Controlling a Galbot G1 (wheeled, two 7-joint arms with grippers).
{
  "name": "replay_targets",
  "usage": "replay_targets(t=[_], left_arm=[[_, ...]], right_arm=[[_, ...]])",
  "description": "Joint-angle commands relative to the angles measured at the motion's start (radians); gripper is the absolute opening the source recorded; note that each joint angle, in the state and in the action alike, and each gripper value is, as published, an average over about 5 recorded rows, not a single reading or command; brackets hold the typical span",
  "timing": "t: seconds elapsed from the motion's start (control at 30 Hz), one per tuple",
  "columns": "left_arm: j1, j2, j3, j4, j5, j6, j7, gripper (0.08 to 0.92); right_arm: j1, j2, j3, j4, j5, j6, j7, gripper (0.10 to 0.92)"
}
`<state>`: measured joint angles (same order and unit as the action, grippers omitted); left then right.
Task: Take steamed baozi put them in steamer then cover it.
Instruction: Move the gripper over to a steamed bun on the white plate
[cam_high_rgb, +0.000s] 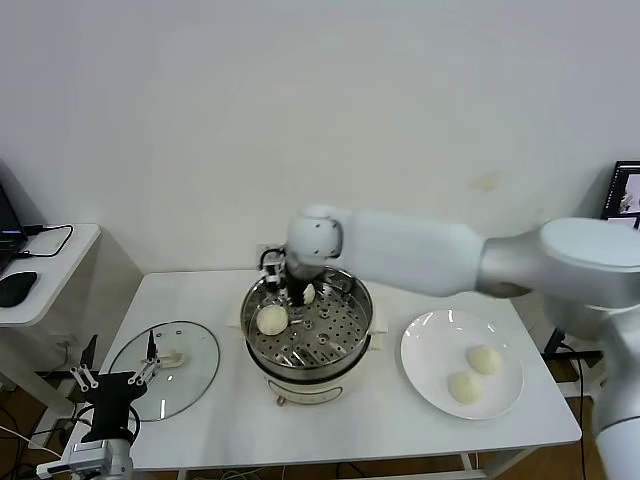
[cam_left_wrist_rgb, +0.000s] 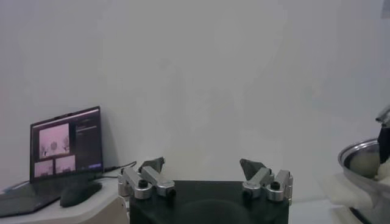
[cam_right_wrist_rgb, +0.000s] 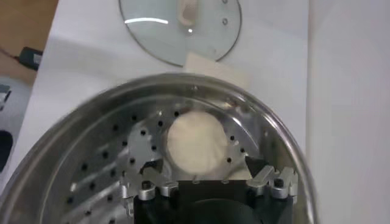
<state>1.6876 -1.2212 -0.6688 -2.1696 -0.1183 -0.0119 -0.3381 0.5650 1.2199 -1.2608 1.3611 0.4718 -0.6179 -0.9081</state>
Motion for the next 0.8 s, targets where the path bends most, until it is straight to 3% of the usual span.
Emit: replay_targets(t=[0.03, 0.33, 0.8], left_arm=[[0.000, 0.002, 0.004, -0.003, -0.001, 0.002, 0.002, 0.823], [0.003, 0.000, 0.022, 0.002, 0.003, 0.002, 0.008, 0.823], [0.028, -0.016, 0.018, 0.025, 0.025, -0.011, 0.006, 0.823]], right_arm=[[0.174, -0.427, -0.035, 0.245, -0.116, 0.187, -0.236, 0.823], [-0.040, -0.786, 0.035, 0.340, -0.370, 0.351, -0.300, 0.823], [-0.546, -0.915, 0.320, 0.371, -0.562, 0.352, -0.152, 0.823]])
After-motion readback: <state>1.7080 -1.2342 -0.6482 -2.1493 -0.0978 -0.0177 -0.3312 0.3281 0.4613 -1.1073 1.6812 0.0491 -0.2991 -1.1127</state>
